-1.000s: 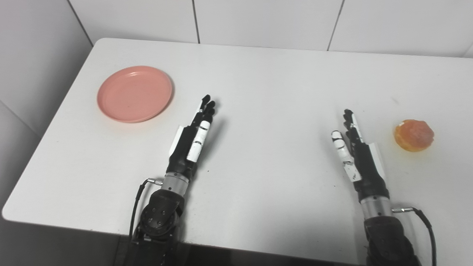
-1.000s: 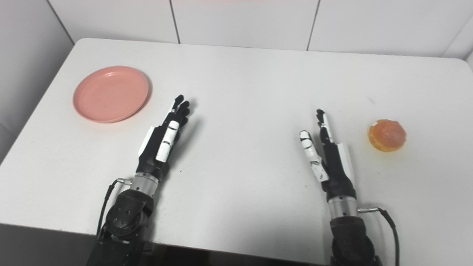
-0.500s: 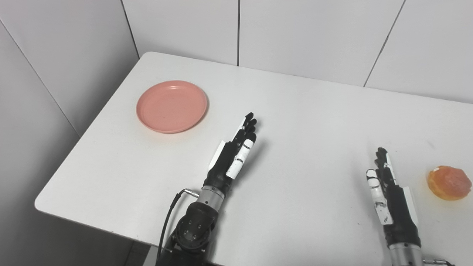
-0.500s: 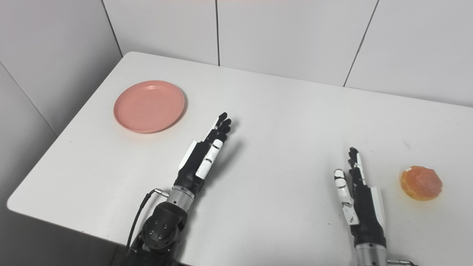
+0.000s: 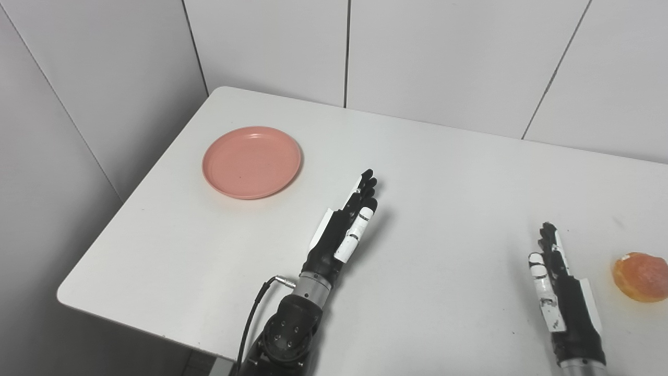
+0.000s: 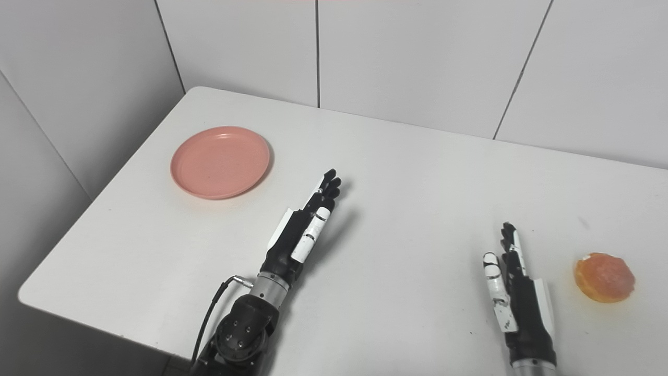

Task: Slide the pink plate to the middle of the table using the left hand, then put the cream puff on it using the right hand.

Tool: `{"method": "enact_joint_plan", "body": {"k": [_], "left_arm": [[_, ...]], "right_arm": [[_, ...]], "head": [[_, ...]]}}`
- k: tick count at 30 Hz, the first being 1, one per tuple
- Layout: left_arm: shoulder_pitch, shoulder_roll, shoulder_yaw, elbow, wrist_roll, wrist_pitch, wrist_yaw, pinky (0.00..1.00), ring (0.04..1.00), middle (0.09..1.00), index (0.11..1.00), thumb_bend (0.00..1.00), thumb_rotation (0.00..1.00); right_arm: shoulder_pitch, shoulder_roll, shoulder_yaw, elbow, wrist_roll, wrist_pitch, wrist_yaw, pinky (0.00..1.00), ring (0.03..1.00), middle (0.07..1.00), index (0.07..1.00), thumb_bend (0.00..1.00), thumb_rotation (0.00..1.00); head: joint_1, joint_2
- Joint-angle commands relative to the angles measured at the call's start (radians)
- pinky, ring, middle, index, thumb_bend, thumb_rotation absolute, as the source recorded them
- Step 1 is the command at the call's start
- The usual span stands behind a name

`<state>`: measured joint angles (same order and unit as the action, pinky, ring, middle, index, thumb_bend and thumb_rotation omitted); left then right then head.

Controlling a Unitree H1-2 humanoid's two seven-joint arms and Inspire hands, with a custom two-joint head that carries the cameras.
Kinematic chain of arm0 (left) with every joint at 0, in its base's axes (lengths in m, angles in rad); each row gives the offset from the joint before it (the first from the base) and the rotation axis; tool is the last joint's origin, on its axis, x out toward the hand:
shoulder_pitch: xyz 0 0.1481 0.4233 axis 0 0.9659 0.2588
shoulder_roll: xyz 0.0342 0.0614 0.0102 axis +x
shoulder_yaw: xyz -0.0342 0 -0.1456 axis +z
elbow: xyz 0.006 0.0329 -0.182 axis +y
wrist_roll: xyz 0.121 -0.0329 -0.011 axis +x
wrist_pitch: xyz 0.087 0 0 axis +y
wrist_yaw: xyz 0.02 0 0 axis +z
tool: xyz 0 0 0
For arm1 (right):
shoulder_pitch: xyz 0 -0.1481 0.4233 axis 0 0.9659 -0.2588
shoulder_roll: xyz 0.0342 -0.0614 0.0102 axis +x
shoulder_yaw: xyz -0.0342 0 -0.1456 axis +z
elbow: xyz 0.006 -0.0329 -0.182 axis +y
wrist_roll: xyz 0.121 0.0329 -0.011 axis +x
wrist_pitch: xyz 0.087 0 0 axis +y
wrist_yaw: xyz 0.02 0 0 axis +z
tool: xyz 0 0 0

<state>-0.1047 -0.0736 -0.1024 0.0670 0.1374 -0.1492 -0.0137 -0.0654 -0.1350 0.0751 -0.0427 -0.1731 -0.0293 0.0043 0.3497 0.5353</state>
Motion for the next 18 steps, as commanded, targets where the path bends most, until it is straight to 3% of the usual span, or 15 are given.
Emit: {"method": "enact_joint_plan", "body": {"k": [1, 18], "left_arm": [[0.084, -0.009, -0.01, 0.135, -0.004, -0.025, 0.014, 0.98, 0.977, 0.984, 0.986, 0.41, 1.0], [0.083, -0.001, -0.004, 0.022, -0.043, 0.043, -0.015, 0.97, 0.964, 0.98, 0.986, 0.45, 1.0]], "right_arm": [[0.016, -0.006, -0.007, 0.022, 0.001, -0.014, 0.003, 1.0, 0.998, 1.0, 0.995, 0.05, 1.0], [0.007, 0.012, -0.003, 0.022, -0.019, 0.001, -0.005, 1.0, 0.995, 0.999, 0.991, 0.06, 1.0]], "head": [[0.001, 0.002], [0.008, 0.014]]}}
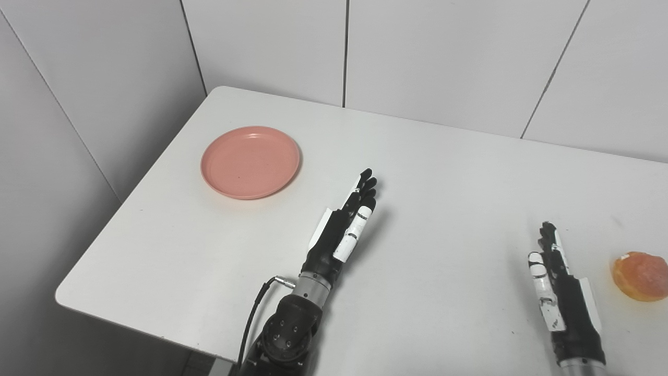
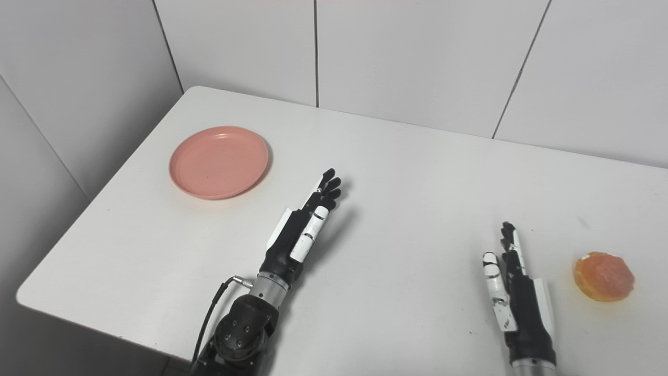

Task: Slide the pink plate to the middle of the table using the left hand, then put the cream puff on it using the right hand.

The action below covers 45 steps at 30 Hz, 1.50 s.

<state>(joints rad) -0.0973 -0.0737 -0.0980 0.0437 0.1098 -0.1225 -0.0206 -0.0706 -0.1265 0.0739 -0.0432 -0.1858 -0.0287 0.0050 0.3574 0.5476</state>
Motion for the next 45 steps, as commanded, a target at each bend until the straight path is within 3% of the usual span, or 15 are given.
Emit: {"method": "enact_joint_plan", "body": {"k": [1, 12, 18, 25, 39, 45], "left_arm": [[0.075, 0.0, -0.009, 0.025, -0.018, 0.026, -0.011, 0.97, 0.964, 0.98, 0.986, 0.45, 1.0], [0.052, 0.004, 0.002, -0.16, -0.058, 0.085, -0.016, 0.95, 0.956, 0.977, 0.978, 0.42, 1.0], [0.027, 0.02, 0.013, -0.261, -0.043, 0.138, -0.012, 0.93, 0.953, 0.973, 0.973, 0.53, 1.0], [-0.009, 0.031, 0.042, -0.352, -0.065, 0.184, -0.006, 0.95, 0.953, 0.971, 0.976, 0.51, 1.0], [-0.108, 0.061, 0.125, -0.462, -0.123, 0.256, 0.009, 0.96, 0.962, 0.97, 0.972, 0.45, 1.0], [-0.151, 0.087, 0.182, -0.441, -0.128, 0.24, 0.026, 0.97, 0.958, 0.966, 0.969, 0.47, 1.0]], "right_arm": [[0.011, 0.004, -0.003, 0.024, -0.003, 0.001, -0.004, 1.0, 0.995, 0.999, 0.991, 0.06, 1.0], [-0.001, 0.008, -0.012, 0.044, 0.021, 0.002, 0.003, 1.0, 1.0, 1.0, 0.999, 0.06, 1.0], [-0.001, 0.006, -0.01, 0.035, 0.014, 0.007, 0.003, 1.0, 1.0, 1.0, 1.0, 0.05, 1.0], [0.002, 0.004, -0.012, 0.029, 0.011, 0.009, 0.005, 1.0, 1.0, 1.0, 1.0, 0.07, 1.0], [-0.003, 0.006, -0.014, 0.035, 0.027, 0.007, 0.012, 1.0, 1.0, 1.0, 1.0, 0.05, 1.0], [-0.003, 0.0, -0.015, 0.037, 0.022, 0.007, 0.011, 1.0, 1.0, 1.0, 0.998, 0.05, 1.0]], "head": [[0.002, 0.001], [0.02, -0.001], [0.023, 0.002], [0.026, 0.001], [0.03, 0.006], [0.035, 0.008]]}}
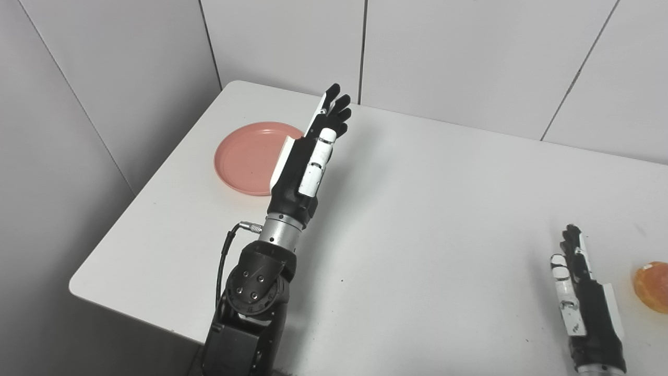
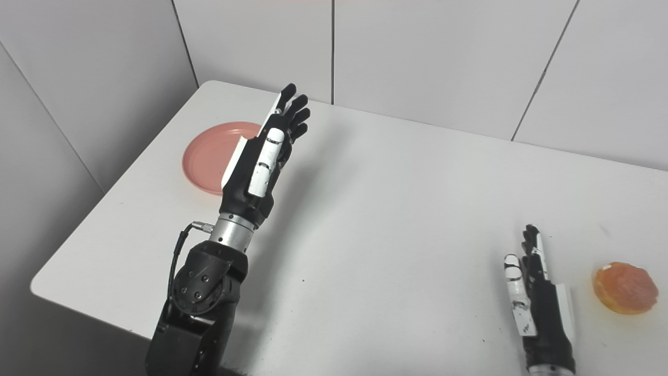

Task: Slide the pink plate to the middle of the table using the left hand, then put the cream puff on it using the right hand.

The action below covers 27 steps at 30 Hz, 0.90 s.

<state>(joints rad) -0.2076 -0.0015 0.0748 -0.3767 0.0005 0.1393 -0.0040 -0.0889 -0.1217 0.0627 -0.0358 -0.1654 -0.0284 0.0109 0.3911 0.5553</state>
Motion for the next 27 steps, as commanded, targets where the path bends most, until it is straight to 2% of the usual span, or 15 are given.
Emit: {"method": "enact_joint_plan", "body": {"k": [1, 8, 12, 19, 27], "left_arm": [[-0.047, 0.02, 0.021, -0.012, -0.027, -0.028, 0.01, 0.97, 0.96, 0.969, 0.971, 0.48, 1.0], [-0.081, 0.051, 0.094, 0.011, -0.035, -0.04, 0.044, 0.97, 0.964, 0.966, 0.974, 0.49, 1.0], [-0.108, 0.075, 0.138, 0.018, -0.063, -0.033, 0.05, 0.98, 0.965, 0.972, 0.973, 0.46, 1.0], [-0.155, 0.117, 0.189, 0.034, -0.075, -0.004, 0.079, 0.97, 0.956, 0.946, 0.952, 0.45, 1.0], [-0.195, 0.176, 0.242, 0.082, -0.099, -0.013, 0.092, 0.94, 0.93, 0.932, 0.932, 0.45, 1.0]], "right_arm": [[0.016, -0.005, -0.004, 0.028, 0.003, 0.006, 0.006, 1.0, 1.0, 1.0, 0.999, 0.04, 1.0], [0.016, -0.011, -0.006, 0.038, 0.008, -0.012, 0.007, 1.0, 1.0, 1.0, 0.999, 0.05, 1.0], [0.016, -0.015, -0.009, 0.041, 0.017, -0.019, 0.011, 1.0, 1.0, 1.0, 0.997, 0.05, 1.0], [0.016, -0.021, -0.005, 0.043, 0.008, -0.025, 0.007, 1.0, 0.998, 0.998, 0.991, 0.05, 1.0], [0.014, -0.03, -0.006, 0.039, 0.013, -0.022, 0.016, 1.0, 0.998, 1.0, 0.993, 0.06, 1.0]], "head": [[0.001, 0.0], [0.007, 0.006], [0.009, 0.009], [0.008, 0.012], [0.014, 0.012]]}}
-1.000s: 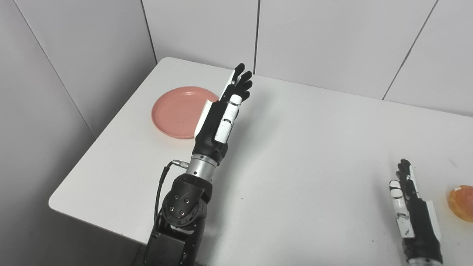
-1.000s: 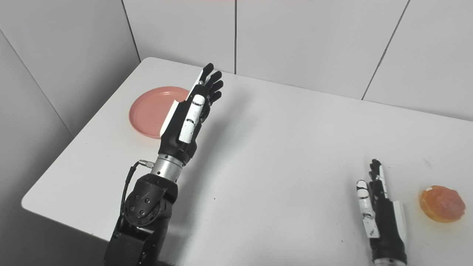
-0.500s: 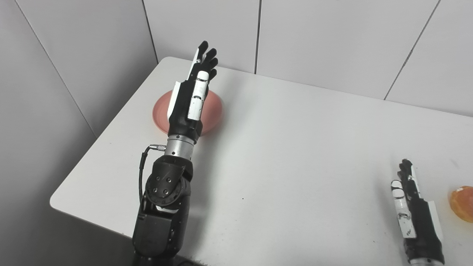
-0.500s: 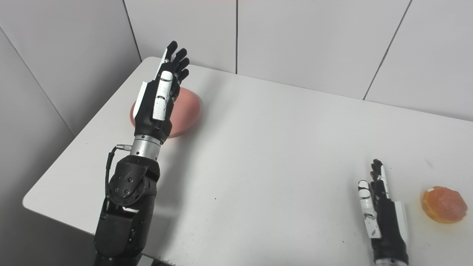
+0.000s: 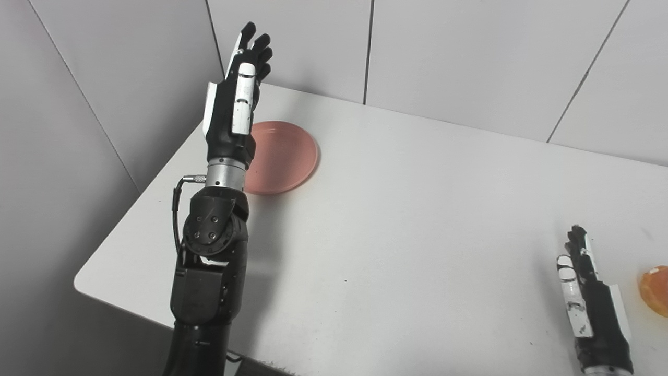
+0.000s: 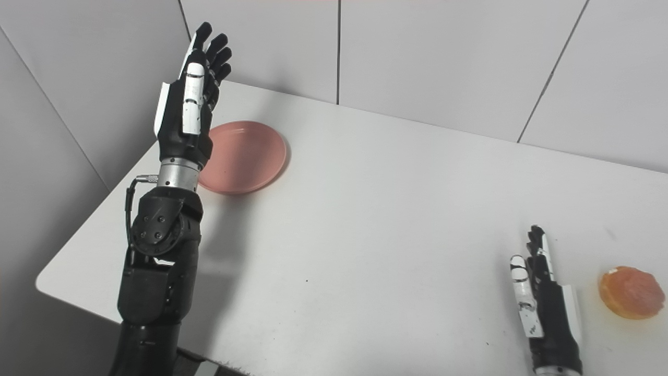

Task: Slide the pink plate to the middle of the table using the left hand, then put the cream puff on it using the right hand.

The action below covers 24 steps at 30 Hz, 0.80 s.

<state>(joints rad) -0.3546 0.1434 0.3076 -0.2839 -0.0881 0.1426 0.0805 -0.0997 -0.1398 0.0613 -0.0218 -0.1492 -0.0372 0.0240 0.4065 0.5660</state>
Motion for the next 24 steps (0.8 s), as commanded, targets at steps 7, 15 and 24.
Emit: {"method": "enact_joint_plan", "body": {"k": [7, 15, 24], "left_arm": [[-0.062, 0.083, 0.064, 0.049, -0.079, -0.03, 0.008, 0.95, 0.951, 0.95, 0.946, 0.47, 1.0], [-0.069, 0.144, 0.09, 0.17, -0.095, -0.069, -0.002, 0.92, 0.926, 0.929, 0.929, 0.46, 1.0], [-0.083, 0.17, 0.137, 0.256, -0.155, -0.072, 0.002, 0.92, 0.927, 0.926, 0.914, 0.43, 1.0]], "right_arm": [[0.027, -0.014, -0.006, 0.022, -0.002, -0.016, 0.004, 1.0, 1.0, 1.0, 0.997, 0.05, 1.0], [0.027, -0.015, -0.007, 0.014, 0.004, 0.0, 0.009, 1.0, 1.0, 1.0, 1.0, 0.04, 1.0], [0.035, -0.03, -0.009, -0.011, 0.001, 0.01, 0.021, 1.0, 1.0, 1.0, 1.0, 0.05, 1.0]], "head": [[0.004, 0.006], [0.014, 0.011], [0.025, 0.013]]}}
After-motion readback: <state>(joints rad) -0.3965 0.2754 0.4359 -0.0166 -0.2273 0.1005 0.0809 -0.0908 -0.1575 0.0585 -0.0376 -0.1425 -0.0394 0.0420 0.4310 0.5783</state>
